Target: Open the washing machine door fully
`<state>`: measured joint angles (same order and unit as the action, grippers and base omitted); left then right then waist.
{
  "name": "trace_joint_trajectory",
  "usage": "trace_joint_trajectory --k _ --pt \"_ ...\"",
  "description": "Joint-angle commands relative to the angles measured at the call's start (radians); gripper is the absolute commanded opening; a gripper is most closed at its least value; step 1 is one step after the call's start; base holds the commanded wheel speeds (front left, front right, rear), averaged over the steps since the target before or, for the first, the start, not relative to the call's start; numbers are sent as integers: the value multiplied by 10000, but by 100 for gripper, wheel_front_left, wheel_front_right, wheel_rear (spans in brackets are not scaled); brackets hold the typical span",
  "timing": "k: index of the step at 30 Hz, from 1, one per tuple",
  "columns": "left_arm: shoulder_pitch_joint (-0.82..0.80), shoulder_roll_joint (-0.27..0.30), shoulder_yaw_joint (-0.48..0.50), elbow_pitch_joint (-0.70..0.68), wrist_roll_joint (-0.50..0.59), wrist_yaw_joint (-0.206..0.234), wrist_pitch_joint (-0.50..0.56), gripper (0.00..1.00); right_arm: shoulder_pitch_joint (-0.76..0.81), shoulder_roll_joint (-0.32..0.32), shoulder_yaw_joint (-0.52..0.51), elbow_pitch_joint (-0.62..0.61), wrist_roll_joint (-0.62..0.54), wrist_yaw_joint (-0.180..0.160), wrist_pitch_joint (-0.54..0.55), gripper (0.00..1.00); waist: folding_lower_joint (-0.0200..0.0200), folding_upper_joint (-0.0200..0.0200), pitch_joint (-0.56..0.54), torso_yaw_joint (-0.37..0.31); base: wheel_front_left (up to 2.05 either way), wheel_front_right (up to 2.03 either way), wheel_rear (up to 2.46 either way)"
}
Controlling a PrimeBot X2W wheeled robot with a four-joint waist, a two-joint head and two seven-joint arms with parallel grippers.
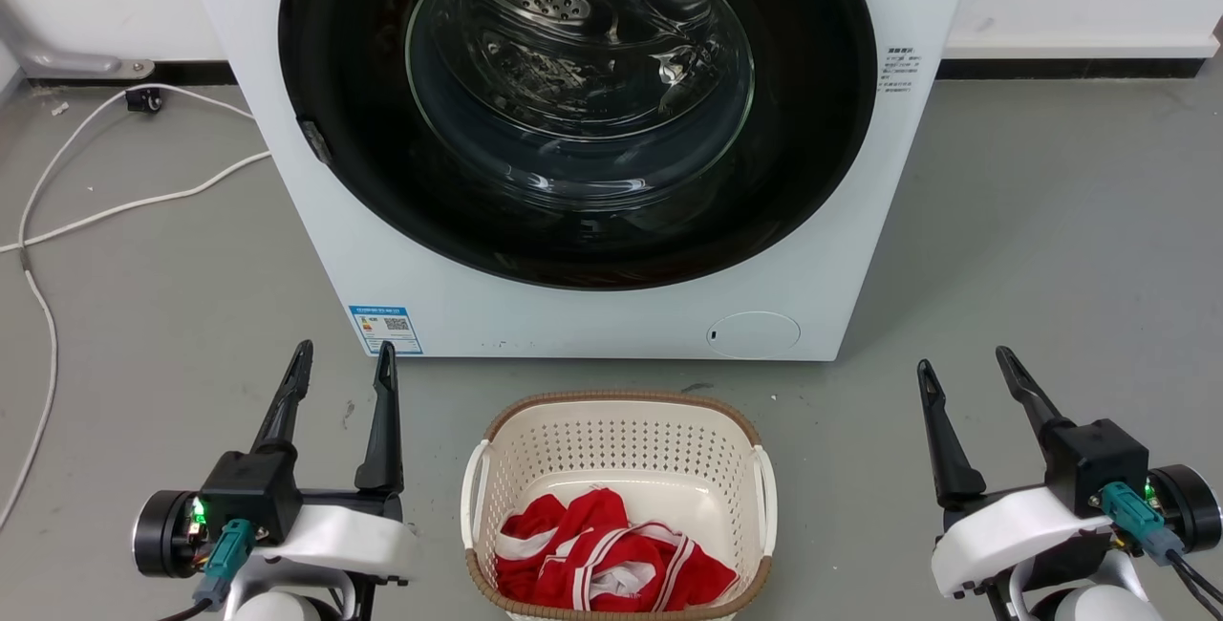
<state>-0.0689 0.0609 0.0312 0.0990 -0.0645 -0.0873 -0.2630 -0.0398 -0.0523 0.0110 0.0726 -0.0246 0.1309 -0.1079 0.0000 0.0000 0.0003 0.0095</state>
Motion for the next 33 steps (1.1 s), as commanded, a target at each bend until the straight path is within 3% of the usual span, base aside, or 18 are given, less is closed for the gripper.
trace_joint_trajectory --k 1,7,8,10,16,20,23,30,33 --pt "66 -7 9 31 5 -19 -26 100 15 36 -3 25 74 -5 4 100 0 0 6 1 0 0 0" --pt "76 -32 20 48 76 -70 -26 100 32 36 -4 82 263 -5 92 100 0 0 20 3 0 0 0" --pt "74 -36 25 43 78 -76 -26 100 27 36 0 81 241 -5 90 51 0 0 22 3 0 0 0" --pt "63 -42 39 43 74 -57 -26 100 24 36 -2 93 332 -5 115 0 0 0 25 6 0 0 0" --pt "46 -67 96 27 39 -88 -26 100 -20 36 -58 72 526 -5 119 0 0 0 31 0 0 0 0" --pt "46 -73 125 29 57 -102 -26 100 -129 35 -186 51 1686 -5 -65 0 0 0 38 -20 0 0 0" --pt "35 -78 150 41 62 -111 -26 100 -271 35 -256 140 4282 -3 -232 0 0 0 43 -39 0 0 0" --pt "-30 -88 251 -7 37 -86 -26 100 -1256 27 -482 413 12637 -2 -262 0 0 0 189 -160 0 0 0" --pt "-172 -88 294 -84 70 -60 -26 100 -1971 27 -856 724 14871 -2 -13 0 0 0 392 -205 0 0 0"
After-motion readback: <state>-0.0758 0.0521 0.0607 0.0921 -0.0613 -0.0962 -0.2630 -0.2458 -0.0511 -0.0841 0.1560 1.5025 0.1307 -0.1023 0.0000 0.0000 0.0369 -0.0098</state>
